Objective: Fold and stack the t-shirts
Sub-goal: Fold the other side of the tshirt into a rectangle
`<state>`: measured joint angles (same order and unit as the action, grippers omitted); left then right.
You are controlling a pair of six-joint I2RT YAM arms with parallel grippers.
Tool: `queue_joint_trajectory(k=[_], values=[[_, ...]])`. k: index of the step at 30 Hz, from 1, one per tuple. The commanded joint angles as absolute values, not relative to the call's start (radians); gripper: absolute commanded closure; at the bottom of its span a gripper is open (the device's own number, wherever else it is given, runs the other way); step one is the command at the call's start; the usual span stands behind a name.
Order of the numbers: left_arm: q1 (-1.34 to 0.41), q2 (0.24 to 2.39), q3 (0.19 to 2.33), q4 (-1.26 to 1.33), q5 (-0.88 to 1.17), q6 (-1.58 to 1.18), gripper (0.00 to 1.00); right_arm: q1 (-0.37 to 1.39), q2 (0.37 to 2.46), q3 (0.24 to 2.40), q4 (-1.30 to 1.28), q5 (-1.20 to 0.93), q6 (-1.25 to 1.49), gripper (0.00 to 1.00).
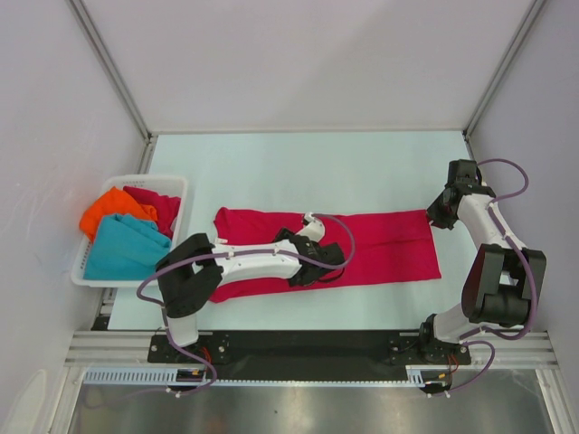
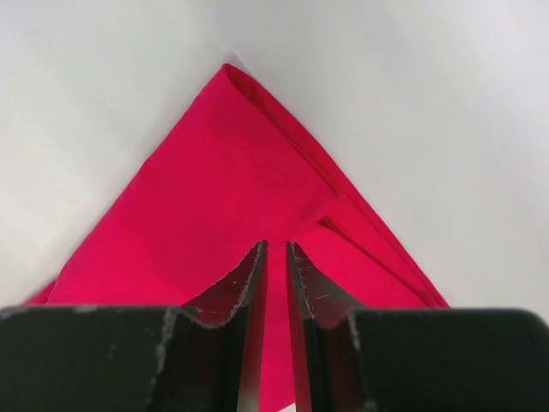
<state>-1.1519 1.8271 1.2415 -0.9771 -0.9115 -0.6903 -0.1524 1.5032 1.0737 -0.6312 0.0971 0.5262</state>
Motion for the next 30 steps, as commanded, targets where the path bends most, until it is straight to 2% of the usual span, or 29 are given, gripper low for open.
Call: queue_joint_trajectory(k=[1, 7, 12, 17, 21, 30], values=[[-1.102, 1.783, 1.240, -0.925, -0.842, -0.759, 0.38, -0.150, 1.497, 1.100, -0.632, 0.104, 0.526, 0.80], [-0.944, 1.649, 1.114, -0.878, -0.643, -0.890, 0.41, -0.098, 1.577, 1.207, -0.611, 0.054, 0.540, 0.79], [-0.841, 1.542, 1.004, -0.807, -0.493, -0.985, 0.45, 0.073, 1.770, 1.448, -0.710, 0.041, 0.525, 0.82], [-0.769, 1.499, 0.876, -0.695, -0.342, -1.052, 0.47, 0.192, 1.847, 1.548, -0.727, 0.009, 0.523, 0.81], [-0.752, 1.502, 0.836, -0.672, -0.328, -1.089, 0.48, 0.256, 1.894, 1.614, -0.755, 0.011, 0.511, 0.81], [-0.747, 1.551, 0.792, -0.655, -0.272, -1.175, 0.48, 0.256, 1.888, 1.635, -0.778, 0.024, 0.488, 0.81]])
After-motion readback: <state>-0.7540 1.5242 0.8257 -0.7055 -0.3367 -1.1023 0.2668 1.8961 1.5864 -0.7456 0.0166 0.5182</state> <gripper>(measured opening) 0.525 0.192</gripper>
